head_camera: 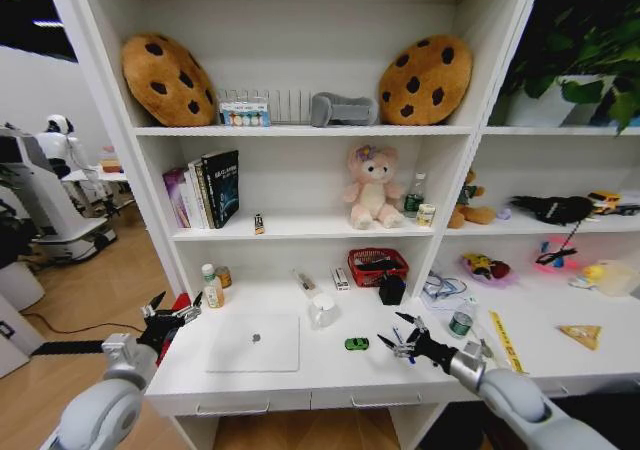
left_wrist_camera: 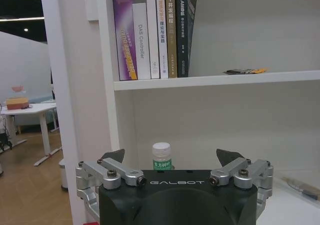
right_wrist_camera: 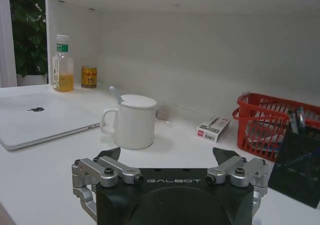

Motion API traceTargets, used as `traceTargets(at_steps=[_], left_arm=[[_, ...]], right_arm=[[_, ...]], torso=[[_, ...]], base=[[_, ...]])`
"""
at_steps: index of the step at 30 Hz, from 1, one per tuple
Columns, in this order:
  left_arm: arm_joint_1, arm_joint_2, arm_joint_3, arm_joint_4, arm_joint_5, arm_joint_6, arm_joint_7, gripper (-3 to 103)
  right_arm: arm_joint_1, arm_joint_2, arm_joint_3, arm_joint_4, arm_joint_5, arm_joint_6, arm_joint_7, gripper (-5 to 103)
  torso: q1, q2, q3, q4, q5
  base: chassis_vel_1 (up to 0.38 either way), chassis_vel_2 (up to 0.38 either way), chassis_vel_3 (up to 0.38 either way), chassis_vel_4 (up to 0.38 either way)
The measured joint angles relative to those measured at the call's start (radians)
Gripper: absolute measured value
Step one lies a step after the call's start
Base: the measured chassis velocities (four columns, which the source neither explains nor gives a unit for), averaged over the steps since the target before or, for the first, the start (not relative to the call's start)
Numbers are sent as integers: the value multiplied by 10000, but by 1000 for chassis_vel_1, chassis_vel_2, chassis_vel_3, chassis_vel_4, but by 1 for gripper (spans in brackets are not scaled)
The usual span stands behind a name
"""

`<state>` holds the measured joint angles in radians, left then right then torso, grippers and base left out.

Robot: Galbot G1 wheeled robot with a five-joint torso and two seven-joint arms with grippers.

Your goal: Organize the objects on the table.

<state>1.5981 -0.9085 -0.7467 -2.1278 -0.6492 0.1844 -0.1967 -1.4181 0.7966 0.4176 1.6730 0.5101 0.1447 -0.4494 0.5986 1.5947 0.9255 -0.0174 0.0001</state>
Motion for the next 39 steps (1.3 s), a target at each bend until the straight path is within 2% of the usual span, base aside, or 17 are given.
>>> traceTargets(at_steps=[5, 12, 28, 39], left_arm=[[59, 112, -19, 74, -8, -1, -30, 100], [112, 128, -29, 190, -15, -1, -56, 100], [-9, 133, 4, 464, -37, 10, -72, 100], [-93, 206, 31, 576, -87, 31, -90, 100]], right_arm=[[94, 371, -428, -464, -482, 179, -259, 100], [701, 387, -1105, -1278, -701, 427, -608, 100], [2390, 100, -2384, -2153, -169, 388, -988, 100], [2973, 185, -2985, -2466, 45, 230, -1341, 100]], torso=[[-1, 0, 0, -2, -3], [0, 0, 0, 0, -2], [0, 0, 0, 0, -2], [0, 0, 0, -1, -1]], base=[[0, 0, 0, 0], [0, 0, 0, 0], [0, 0, 0, 0], [0, 0, 0, 0]])
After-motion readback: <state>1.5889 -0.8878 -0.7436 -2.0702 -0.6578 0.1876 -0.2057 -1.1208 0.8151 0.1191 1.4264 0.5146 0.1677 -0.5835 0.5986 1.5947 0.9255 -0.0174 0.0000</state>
